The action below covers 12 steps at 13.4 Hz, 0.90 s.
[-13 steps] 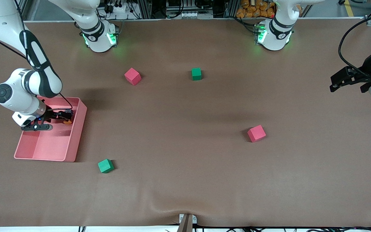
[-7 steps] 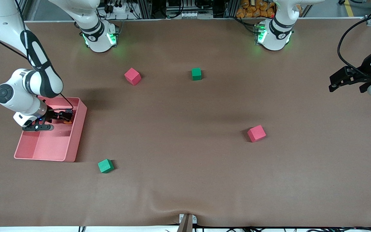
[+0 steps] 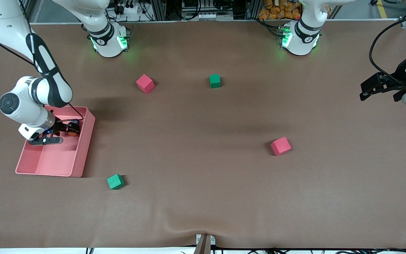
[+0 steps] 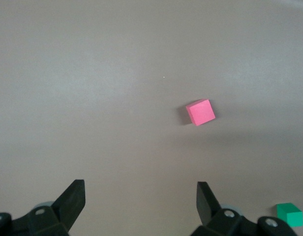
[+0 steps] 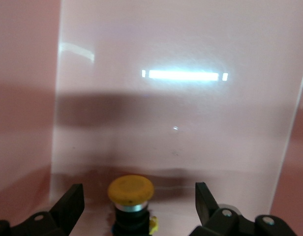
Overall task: Place and upright button with both arms
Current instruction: 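Close the right gripper on the button's blue base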
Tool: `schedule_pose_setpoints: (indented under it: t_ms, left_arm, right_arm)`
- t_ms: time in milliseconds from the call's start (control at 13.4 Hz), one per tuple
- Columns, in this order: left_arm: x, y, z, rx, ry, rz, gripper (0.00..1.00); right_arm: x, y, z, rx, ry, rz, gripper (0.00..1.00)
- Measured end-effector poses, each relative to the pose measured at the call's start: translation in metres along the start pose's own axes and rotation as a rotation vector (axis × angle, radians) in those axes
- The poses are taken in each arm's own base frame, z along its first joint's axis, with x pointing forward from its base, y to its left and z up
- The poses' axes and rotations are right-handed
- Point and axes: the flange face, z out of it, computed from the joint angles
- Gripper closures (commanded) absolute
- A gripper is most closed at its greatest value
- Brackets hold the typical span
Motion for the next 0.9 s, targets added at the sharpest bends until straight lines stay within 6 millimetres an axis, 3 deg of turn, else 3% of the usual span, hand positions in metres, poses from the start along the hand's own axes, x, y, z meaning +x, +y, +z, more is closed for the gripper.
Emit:
schedule_pose_setpoints:
  t_ms: [224, 896]
  left_arm:
    - [0.0000, 0.0000, 0.0000, 0.000, 0.000, 0.000, 0.00]
    - [0.0000, 0.0000, 0.0000, 0.000, 0.000, -0.001, 0.00]
  right_arm:
    - [0.0032, -0.0087, -0.0008, -0.001, 0.005, -0.001, 0.00]
    - [0.0024, -0.0085, -0.0001, -0.001, 0.001, 0.001, 0.00]
